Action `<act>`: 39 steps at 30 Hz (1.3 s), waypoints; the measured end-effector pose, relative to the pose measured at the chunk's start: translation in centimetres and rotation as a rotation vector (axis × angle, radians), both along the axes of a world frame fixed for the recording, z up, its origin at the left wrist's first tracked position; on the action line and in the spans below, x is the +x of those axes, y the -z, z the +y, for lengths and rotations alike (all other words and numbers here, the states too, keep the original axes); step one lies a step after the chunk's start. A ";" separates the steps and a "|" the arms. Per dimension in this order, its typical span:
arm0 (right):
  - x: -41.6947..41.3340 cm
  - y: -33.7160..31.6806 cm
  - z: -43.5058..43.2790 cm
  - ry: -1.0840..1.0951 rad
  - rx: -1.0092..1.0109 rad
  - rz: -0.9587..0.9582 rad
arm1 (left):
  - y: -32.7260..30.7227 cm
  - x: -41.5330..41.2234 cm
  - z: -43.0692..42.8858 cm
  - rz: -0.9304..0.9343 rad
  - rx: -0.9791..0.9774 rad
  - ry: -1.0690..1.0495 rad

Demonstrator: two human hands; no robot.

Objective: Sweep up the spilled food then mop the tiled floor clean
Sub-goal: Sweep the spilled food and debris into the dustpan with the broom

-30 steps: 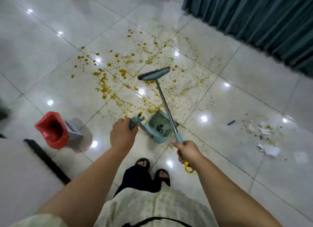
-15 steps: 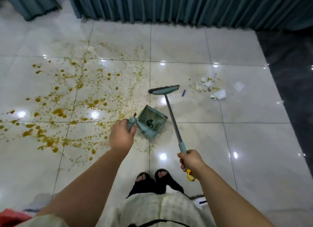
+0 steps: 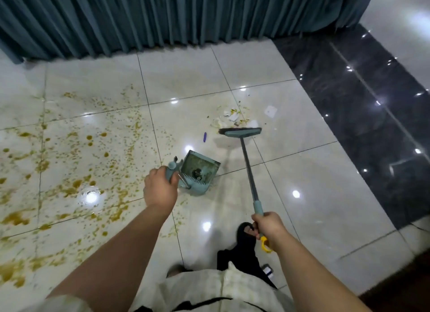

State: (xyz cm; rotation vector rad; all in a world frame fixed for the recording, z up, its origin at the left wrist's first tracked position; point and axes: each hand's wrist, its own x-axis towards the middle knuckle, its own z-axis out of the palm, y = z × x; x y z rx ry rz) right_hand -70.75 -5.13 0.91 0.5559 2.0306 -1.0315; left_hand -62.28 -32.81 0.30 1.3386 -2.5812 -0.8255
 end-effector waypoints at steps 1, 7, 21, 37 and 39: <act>-1.5 -0.2 0.7 0.031 -0.023 -0.003 | 0.0 -1.6 0.6 0.000 -0.002 -0.001; -13.4 -1.3 6.0 0.052 -0.070 -0.016 | -0.1 -12.8 5.9 0.004 0.012 -0.048; -35.8 -1.5 6.5 -0.004 -0.139 -0.069 | -1.9 -33.3 7.8 -0.019 -0.044 -0.111; -60.9 -0.5 -8.4 0.020 -0.129 -0.078 | -1.1 -59.3 -7.0 -0.064 -0.070 0.000; -63.8 -0.4 -9.9 0.012 -0.129 -0.077 | -1.4 -61.9 -8.1 -0.047 -0.061 -0.034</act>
